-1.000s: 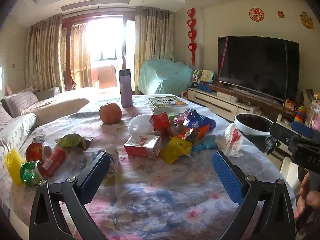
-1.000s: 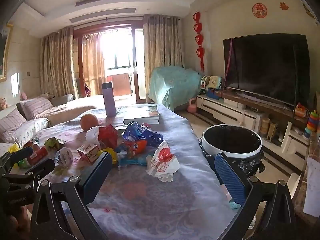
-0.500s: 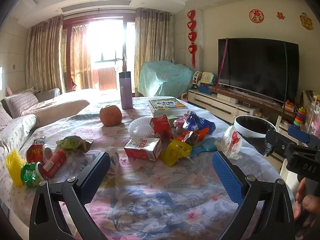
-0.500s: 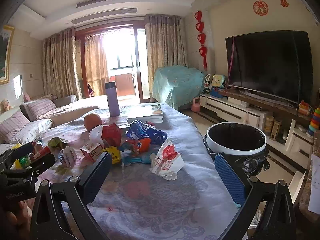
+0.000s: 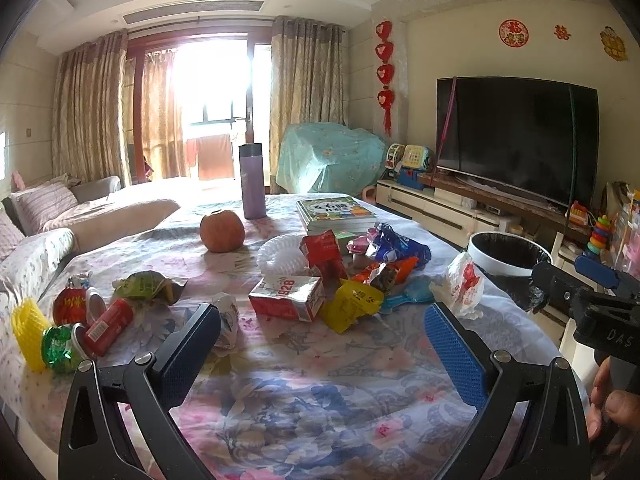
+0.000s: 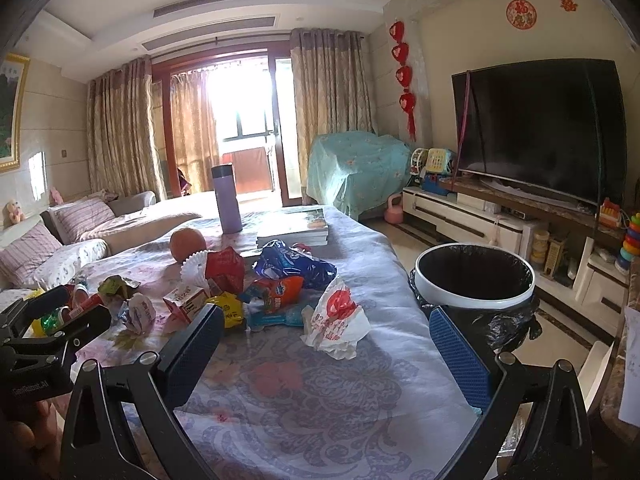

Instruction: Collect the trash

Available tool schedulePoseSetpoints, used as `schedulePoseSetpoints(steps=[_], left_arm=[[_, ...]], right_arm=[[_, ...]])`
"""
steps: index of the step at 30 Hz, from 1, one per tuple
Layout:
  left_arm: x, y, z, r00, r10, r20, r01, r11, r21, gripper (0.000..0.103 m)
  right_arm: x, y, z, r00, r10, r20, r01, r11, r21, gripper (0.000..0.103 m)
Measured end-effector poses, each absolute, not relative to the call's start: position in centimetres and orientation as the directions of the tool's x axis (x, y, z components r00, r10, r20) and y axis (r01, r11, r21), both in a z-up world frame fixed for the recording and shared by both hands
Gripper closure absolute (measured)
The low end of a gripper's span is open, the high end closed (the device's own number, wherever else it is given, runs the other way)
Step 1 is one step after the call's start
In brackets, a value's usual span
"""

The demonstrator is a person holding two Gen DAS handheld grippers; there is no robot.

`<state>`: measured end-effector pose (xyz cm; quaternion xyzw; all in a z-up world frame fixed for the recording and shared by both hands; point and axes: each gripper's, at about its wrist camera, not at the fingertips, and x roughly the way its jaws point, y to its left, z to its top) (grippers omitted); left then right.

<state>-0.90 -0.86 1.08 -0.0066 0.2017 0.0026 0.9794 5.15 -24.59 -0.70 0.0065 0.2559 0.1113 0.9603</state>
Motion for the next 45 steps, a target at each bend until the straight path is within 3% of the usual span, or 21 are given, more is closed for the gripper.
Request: schedulePoseSetpoints(steps=[29, 45], left_arm=[[-1.0, -0.9, 1.0, 0.919, -0.001, -0.394, -0.004, 1.0, -0.011, 0.001], [2.2, -0.6, -0.2, 0.885, -0.026, -0.465, 0.01, 0.999, -0.037, 0.001]], right_arm=[[4.8, -24.5, -0.6, 0.84, 0.233, -0.489, -0.221, 0.972, 0.083, 0.0], [6.1, -25.4, -1.4, 0.814, 0.248, -0.525, -0.225, 0.968, 0.108, 0.0]])
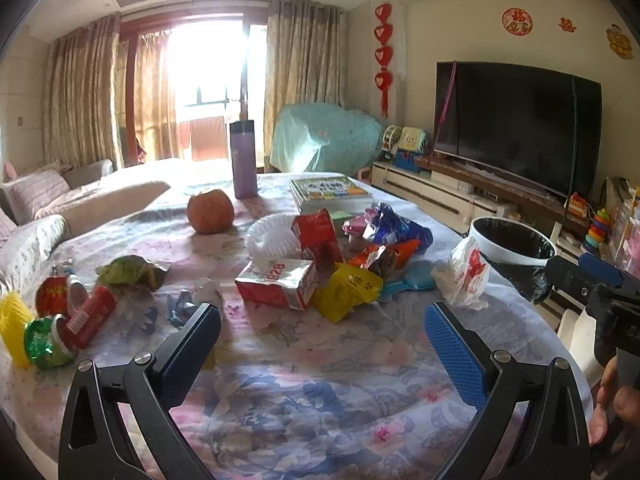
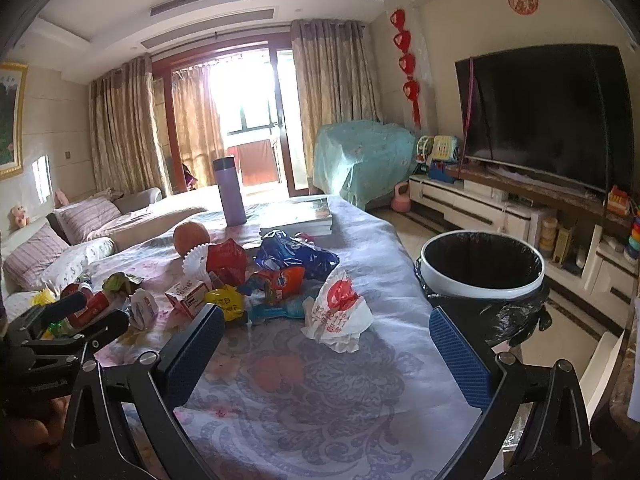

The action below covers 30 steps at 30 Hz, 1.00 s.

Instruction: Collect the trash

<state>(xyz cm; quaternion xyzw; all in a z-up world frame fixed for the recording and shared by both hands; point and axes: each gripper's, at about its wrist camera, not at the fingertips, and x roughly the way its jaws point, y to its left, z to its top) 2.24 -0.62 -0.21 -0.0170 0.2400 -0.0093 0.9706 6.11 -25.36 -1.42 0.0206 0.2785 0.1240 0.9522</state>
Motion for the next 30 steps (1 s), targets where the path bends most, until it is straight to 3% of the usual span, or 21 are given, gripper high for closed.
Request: schedulePoseSetpoints(steps=[10, 20, 25, 30], left_arm=[[7.5, -1.0, -1.8, 0.836, -0.053, -0.546, 0.025, 0.998, -0.059, 0.001], [13.2, -1.2, -3.1, 0.789, -0.082, -0.609, 0.033, 0.995, -0.092, 0.012], [15.9, -1.3, -3.8, 0.766, -0.08, -0.638, 0.024, 0.995, -0.096, 0.019], [18.3, -1.5, -4.7, 0.737, -0.084, -0.67, 0.019, 0.994, -0.104, 0.031]], right_arm=[[9.3, -26.3, -3.8, 0.762, 0.267, -0.59, -0.223, 0.964, 0.147, 0.0], [13.2, -27.4, -6.4, 0.671, 0.308, -0.674, -0.21, 0.951, 0.226, 0.002], [15.3, -27.8, -7.7, 0.622, 0.331, -0.71, -0.188, 0.943, 0.276, 0.007], [16.7, -27.9, -9.0, 0.576, 0.358, -0.735, -0.179, 0.932, 0.314, 0.02]])
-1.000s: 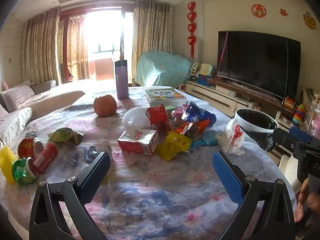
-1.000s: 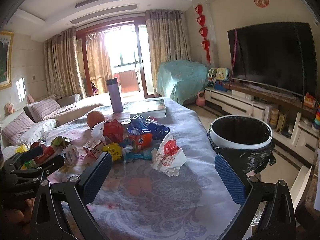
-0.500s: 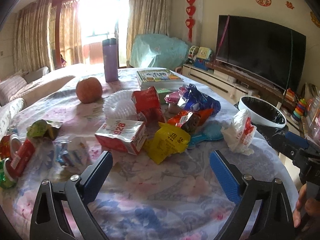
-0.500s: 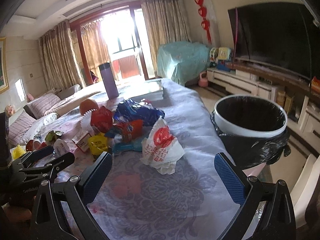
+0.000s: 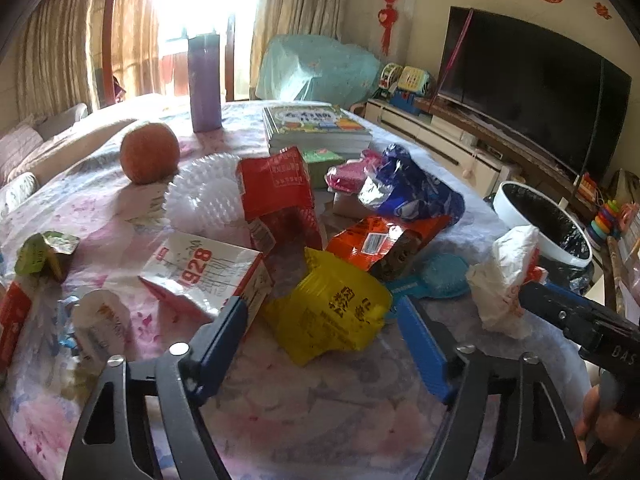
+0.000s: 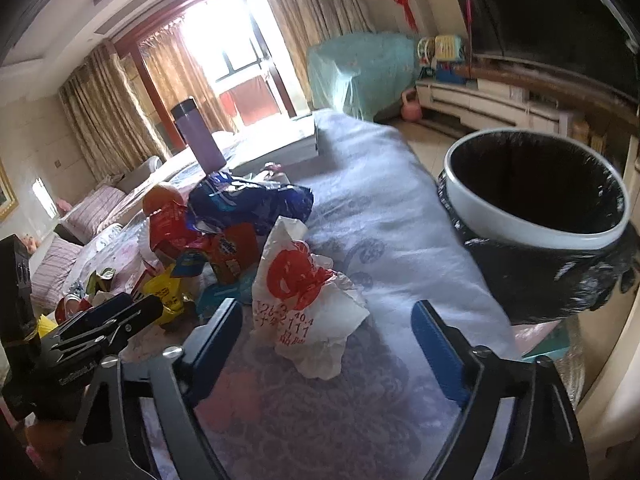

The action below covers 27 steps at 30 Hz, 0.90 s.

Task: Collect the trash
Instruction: 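Grasp the white plastic bag with the right gripper while the left gripper grasps the yellow wrapper, then carry the white bag with the right gripper over the bin while the left carries the yellow wrapper there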

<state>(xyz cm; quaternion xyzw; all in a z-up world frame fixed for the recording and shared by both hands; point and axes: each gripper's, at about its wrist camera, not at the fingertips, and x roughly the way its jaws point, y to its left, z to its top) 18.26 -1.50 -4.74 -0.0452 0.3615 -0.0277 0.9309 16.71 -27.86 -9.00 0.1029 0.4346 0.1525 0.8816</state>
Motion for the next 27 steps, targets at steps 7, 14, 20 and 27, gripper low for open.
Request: schedulePoseSetpoints(steps=[7, 14, 20, 27], left_arm=[[19.9, -1.3, -5.9, 0.697, -0.114, -0.708, 0.027, 0.991, -0.133, 0.064], [18.6, -2.1, -5.3, 0.707, -0.133, -0.695, 0.079, 0.991, -0.109, 0.081], [16.7, -2.8, -4.2, 0.716, -0.162, -0.68, 0.101, 0.987, -0.128, 0.081], [14.9, -2.4, -2.3, 0.756, -0.151, -0.637, 0.094, 0.988, -0.122, 0.081]], right_arm=[[17.5, -27.5, -9.7, 0.53, 0.397, -0.75, -0.207, 0.917, 0.34, 0.051], [16.8, -28.1, -8.9, 0.541, 0.412, -0.733, -0.204, 0.91, 0.361, 0.061], [16.2, -28.9, -8.1, 0.561, 0.405, -0.722, -0.193, 0.912, 0.361, 0.061], [15.6, -29.9, -7.3, 0.581, 0.393, -0.712, -0.176, 0.915, 0.362, 0.061]])
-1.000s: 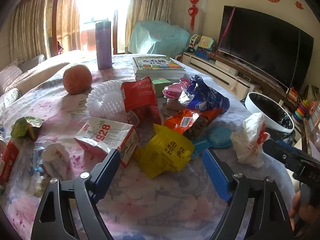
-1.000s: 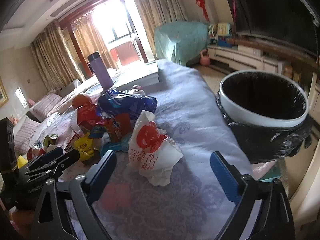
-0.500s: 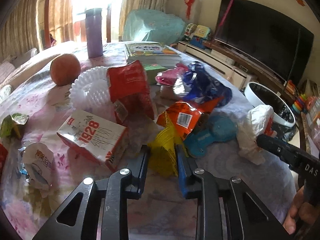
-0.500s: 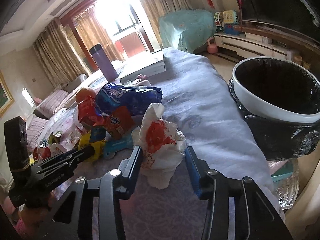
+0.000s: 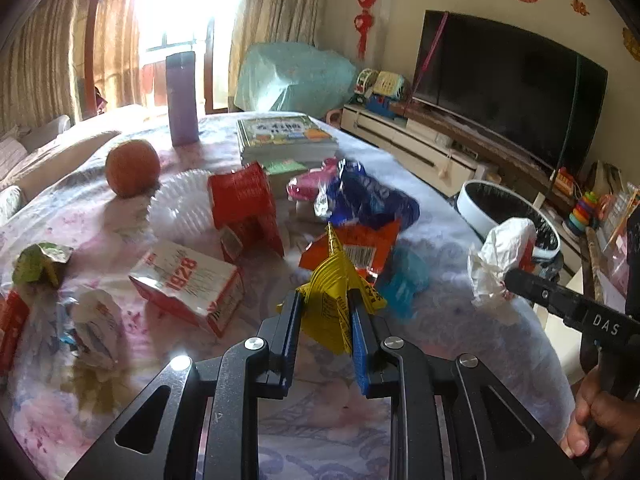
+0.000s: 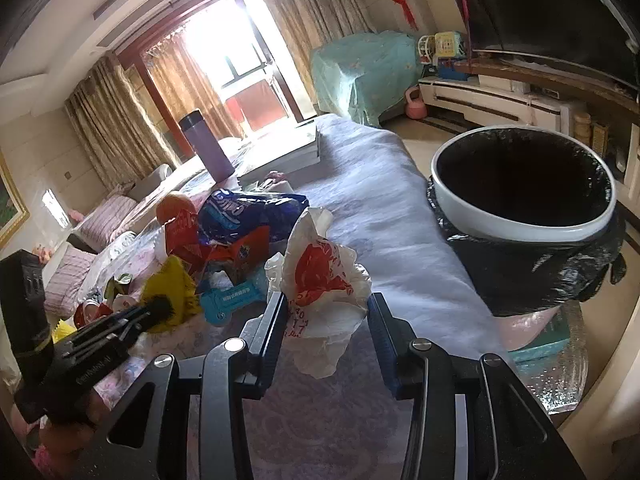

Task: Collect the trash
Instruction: 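Carry the white bag with the right gripper over the bin while the left carries the yellow wrapper there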

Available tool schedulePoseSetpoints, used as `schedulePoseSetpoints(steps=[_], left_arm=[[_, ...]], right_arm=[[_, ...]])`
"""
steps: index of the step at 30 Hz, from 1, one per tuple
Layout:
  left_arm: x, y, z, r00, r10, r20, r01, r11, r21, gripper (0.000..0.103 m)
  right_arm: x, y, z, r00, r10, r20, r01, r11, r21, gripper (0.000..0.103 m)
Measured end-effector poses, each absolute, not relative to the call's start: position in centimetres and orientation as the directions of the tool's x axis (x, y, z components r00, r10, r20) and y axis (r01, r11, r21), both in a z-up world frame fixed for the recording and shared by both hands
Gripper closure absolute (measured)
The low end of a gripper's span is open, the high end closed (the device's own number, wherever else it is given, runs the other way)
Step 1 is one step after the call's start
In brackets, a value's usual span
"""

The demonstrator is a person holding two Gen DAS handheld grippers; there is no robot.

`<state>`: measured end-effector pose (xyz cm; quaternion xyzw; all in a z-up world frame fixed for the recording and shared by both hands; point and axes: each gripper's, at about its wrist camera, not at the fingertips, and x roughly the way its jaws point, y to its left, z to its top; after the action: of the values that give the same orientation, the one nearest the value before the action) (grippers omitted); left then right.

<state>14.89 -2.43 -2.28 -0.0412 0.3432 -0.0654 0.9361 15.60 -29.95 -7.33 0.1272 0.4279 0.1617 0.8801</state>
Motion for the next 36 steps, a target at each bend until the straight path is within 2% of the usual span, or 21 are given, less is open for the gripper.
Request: schedulePoseSetpoints(steps=[13, 22, 36], left_arm=[[13.9, -5.5, -0.5, 0.752, -0.23, -0.617, 0.189, 0.973, -0.132, 0.081], [16.6, -9.1, -0.2, 0.723, -0.31, -0.618, 0.278, 0.949, -0.151, 0.081], [22.9, -14.1, -0.4, 0.688, -0.371, -0.624, 0.351, 0.922, -0.161, 0.081]], right_arm=[[15.0, -31.7, -5.9, 0.62, 0.367, -0.694, -0.158, 0.924, 0.348, 0.061], [14.9, -35.1, -5.6, 0.643, 0.315, -0.698, -0.095, 0.937, 0.335, 0.061], [16.5, -41.3, -4.9, 0.677, 0.22, -0.702, 0.018, 0.949, 0.315, 0.061]])
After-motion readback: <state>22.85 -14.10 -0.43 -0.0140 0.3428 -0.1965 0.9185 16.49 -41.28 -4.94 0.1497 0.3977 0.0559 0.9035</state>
